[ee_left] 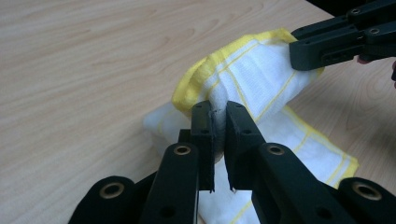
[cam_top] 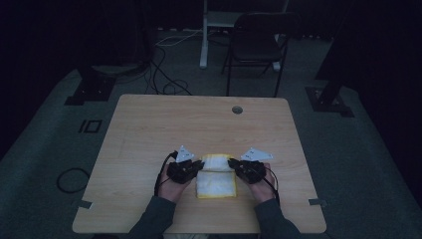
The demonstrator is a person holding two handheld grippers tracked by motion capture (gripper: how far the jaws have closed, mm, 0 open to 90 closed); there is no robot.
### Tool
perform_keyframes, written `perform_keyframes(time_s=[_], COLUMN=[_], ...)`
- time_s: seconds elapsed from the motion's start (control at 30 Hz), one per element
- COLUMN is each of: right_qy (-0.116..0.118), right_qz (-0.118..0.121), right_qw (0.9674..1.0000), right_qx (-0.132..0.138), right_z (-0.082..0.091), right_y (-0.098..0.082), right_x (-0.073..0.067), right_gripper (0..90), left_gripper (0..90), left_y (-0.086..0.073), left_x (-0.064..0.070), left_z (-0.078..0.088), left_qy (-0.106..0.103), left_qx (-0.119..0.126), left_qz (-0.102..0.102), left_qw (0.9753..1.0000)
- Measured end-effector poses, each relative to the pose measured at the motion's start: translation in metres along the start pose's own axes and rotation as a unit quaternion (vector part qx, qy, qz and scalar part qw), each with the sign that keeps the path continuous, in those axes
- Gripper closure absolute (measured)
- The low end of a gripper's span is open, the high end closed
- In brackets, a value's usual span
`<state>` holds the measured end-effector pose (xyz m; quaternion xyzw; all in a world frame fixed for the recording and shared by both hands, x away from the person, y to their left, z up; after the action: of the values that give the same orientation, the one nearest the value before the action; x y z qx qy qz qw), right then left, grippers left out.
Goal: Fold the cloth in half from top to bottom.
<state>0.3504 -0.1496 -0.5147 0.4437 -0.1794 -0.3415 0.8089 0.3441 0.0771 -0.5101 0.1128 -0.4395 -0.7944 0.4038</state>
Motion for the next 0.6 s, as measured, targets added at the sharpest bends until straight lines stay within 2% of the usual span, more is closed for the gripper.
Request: perform_keyframes(time_s=[0.23,0.3,0.4,0.6], right_qy=[0.003,0.003,0.005,0.007], right_qz=[-0.008,-0.011,-0.013,-0.012], right_qw=[0.9999,0.9999,0.9999,0.9998], right_qx=[-0.007,-0.007,-0.008,-0.011], right_z=[-0.001,-0.001,0.000,0.000], right_y=[-0.010,-0.012,-0.014,-0.018], right_x=[-0.003,-0.003,-0.004,-0.007], right_gripper=[84.1,84.0,84.0,83.9], left_gripper=[80.9,77.3,77.0,77.0], left_y=[-0.012,-0.014,-0.012,-0.003], left_x=[0.003,0.002,-0.003,-0.016], left_z=[0.000,0.004,0.011,0.015], left_qy=[-0.008,-0.007,0.002,0.019], left_qx=[-0.006,0.009,0.030,0.044], left_qz=[0.011,0.017,0.022,0.042], left_qw=[0.9999,0.9998,0.9993,0.9980])
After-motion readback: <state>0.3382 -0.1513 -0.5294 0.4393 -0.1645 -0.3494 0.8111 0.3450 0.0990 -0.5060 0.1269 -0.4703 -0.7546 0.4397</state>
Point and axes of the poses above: each handheld gripper's, and its own axes: z roughly backward along the jaws, y roughly out of its top, x roughly to its right, the point moved 3 cm from there along -z, roughly forward along the jaws, and after that the axes turned 3 degrees about z, right-handed, at the moved point
